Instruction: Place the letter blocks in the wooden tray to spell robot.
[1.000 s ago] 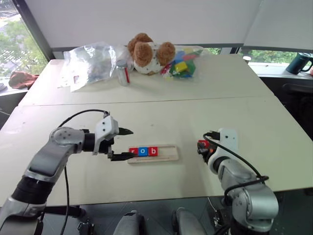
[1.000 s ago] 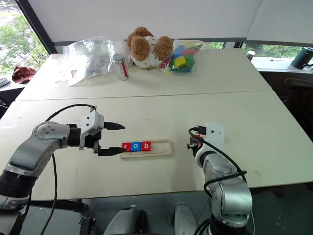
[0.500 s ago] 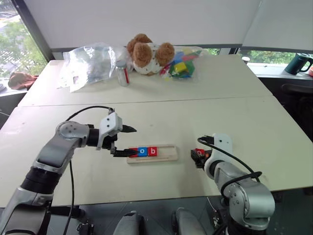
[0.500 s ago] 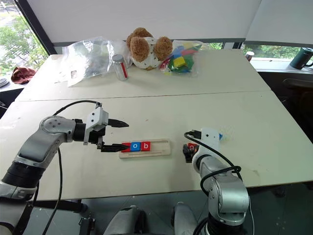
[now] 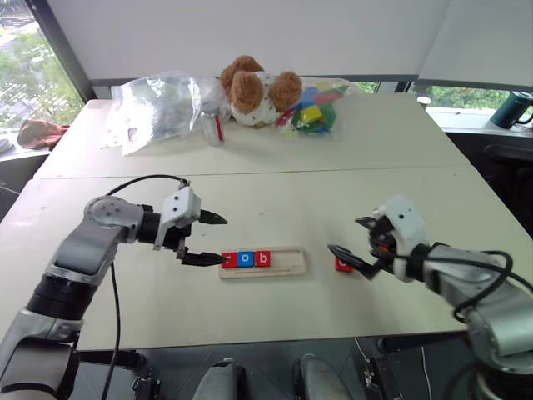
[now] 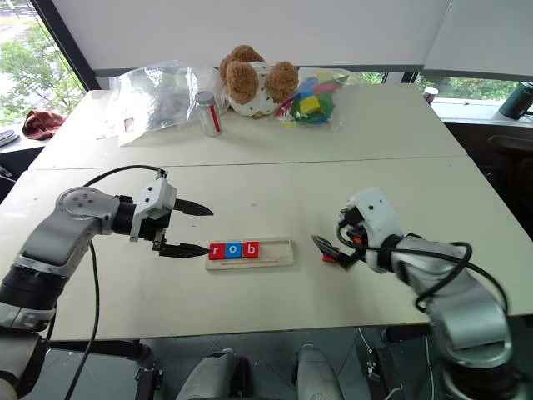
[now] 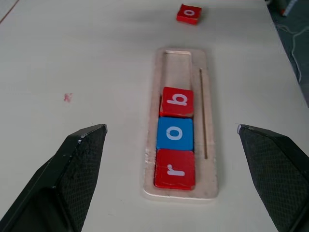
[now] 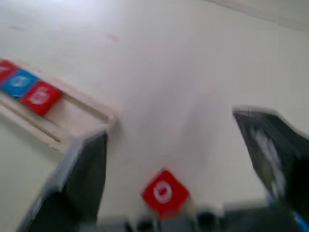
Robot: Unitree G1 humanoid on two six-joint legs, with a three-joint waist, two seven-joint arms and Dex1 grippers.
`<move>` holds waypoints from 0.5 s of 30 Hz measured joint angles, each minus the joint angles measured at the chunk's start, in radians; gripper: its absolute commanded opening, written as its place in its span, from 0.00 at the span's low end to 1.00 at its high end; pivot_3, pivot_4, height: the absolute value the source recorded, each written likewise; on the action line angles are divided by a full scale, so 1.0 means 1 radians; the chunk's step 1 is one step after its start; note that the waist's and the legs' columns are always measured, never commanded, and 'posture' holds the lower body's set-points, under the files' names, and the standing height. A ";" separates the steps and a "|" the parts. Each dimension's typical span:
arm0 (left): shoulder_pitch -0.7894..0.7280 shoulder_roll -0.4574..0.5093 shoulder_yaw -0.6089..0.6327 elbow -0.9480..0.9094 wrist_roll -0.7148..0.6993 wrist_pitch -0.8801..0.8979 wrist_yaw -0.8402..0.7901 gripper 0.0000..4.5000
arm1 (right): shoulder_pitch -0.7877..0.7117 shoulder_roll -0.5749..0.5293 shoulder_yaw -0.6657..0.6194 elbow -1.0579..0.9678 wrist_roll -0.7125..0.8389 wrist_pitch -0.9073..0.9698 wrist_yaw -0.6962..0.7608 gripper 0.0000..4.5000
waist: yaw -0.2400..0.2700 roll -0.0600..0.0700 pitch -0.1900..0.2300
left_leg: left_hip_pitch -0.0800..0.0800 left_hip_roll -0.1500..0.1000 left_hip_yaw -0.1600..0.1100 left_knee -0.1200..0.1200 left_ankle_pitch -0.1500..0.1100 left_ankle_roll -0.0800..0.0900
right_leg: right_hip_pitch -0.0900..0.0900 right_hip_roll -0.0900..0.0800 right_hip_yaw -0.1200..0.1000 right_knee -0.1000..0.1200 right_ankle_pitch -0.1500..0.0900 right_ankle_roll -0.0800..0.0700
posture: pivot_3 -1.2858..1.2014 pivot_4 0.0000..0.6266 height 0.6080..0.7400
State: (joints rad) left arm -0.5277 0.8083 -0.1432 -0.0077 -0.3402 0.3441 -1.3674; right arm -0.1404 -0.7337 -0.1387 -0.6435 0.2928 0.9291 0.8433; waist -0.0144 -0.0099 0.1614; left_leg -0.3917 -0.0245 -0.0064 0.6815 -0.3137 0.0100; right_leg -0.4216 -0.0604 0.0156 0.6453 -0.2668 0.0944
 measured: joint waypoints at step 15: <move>0.176 0.045 0.056 -0.263 -0.044 0.105 0.097 1.00 | -0.182 -0.073 0.194 0.836 -0.096 -0.889 0.472 0.99 | 0.005 0.000 0.001 | 0.001 0.001 0.002 0.002 0.000 -0.001 | -0.001 -0.003 0.003 0.004 0.000 0.000 | 0.52 0.24 1.00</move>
State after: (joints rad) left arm -0.3522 0.8532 -0.0870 -0.2703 -0.3843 0.4488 -1.2701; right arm -0.3226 -0.8066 0.0556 0.1921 0.1969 0.0399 1.3156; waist -0.0095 -0.0100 0.1620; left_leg -0.3911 -0.0230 -0.0048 0.6832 -0.3133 0.0093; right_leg -0.4230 -0.0634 0.0191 0.6488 -0.2667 0.0942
